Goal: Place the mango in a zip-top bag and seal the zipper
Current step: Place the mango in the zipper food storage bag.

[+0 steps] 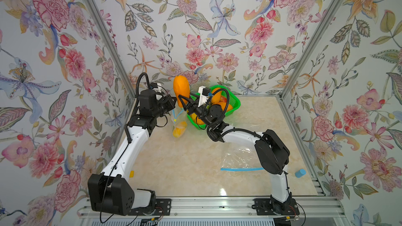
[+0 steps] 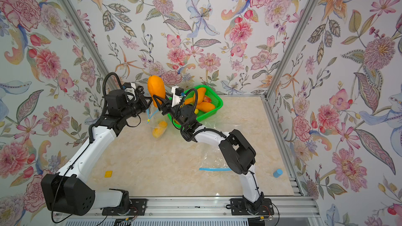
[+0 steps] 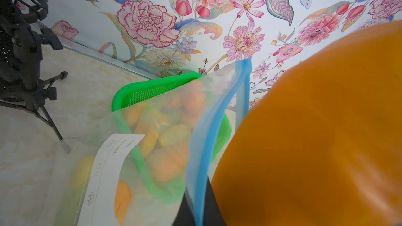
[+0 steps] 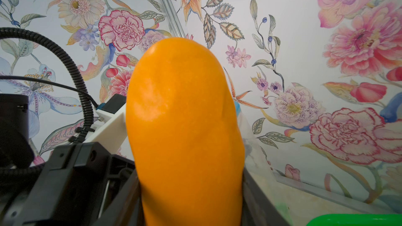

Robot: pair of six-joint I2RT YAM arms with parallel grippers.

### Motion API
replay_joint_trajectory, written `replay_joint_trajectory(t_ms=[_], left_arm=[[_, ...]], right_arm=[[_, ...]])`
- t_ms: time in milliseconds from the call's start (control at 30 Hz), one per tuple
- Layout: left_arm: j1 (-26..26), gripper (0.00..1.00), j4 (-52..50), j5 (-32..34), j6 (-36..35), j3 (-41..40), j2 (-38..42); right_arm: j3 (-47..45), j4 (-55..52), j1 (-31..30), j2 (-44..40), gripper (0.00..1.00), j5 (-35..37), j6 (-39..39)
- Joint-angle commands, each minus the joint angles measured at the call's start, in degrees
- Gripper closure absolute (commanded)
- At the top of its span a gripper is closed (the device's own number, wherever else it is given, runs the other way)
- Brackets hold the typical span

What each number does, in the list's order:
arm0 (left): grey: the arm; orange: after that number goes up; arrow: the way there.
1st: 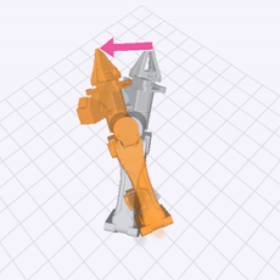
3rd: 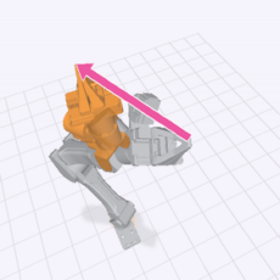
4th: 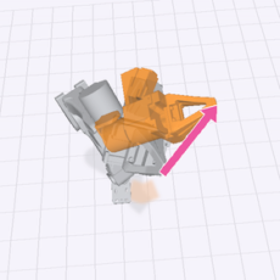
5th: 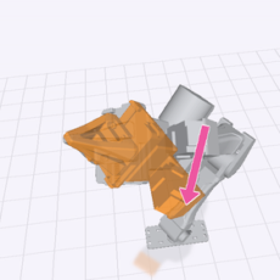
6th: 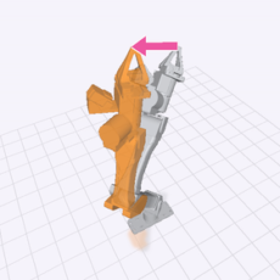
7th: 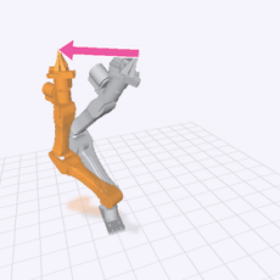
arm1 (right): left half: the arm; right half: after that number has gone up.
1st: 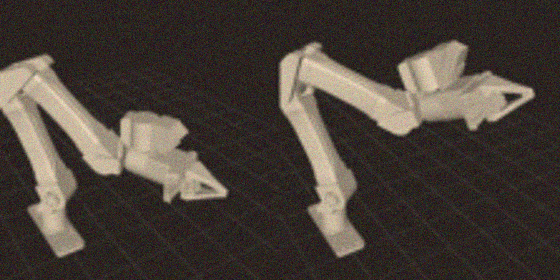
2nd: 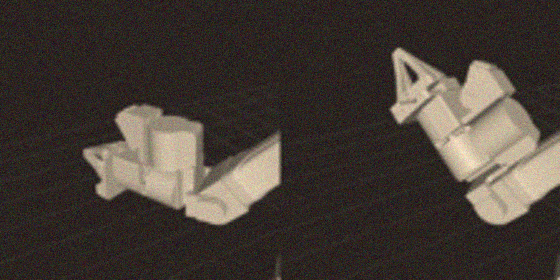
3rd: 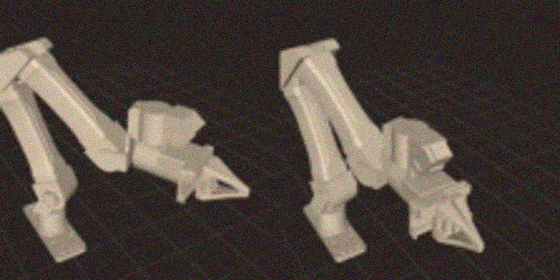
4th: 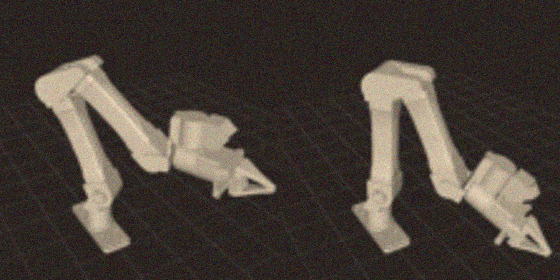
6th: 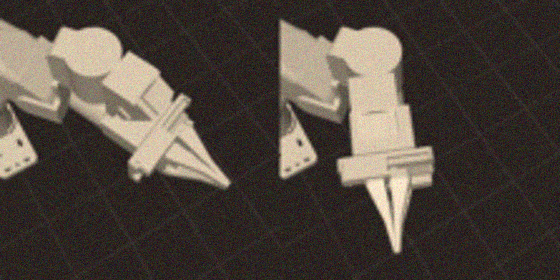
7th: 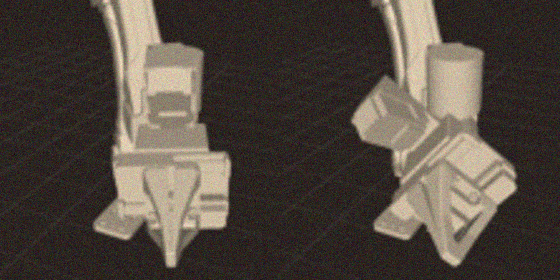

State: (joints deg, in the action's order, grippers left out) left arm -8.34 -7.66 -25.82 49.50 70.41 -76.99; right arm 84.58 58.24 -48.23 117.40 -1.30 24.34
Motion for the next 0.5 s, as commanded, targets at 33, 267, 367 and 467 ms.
replay_joint_trajectory(t_ms=[33, 267, 367, 467], left_arm=[[0.80, 1.00, 1.40, -1.85, 0.72, 0.28, 1.49], [2.02, 1.00, 3.27, -3.88, 2.15, -1.29, 1.32], [2.16, 1.00, 3.22, -3.88, 1.95, -1.25, 1.32], [2.46, 1.00, 3.08, -3.88, 1.73, -1.25, 1.18]], right_arm=[[1.65, 1.88, 0.61, 1.78, 0.61, -2.31, -3.28], [1.98, 2.41, 0.68, 1.98, 0.42, -6.15, -4.26], [2.82, 0.56, 0.85, 1.98, 0.32, -8.29, -4.45], [3.40, -1.40, 1.21, 1.88, 0.30, -10.86, -4.40]])
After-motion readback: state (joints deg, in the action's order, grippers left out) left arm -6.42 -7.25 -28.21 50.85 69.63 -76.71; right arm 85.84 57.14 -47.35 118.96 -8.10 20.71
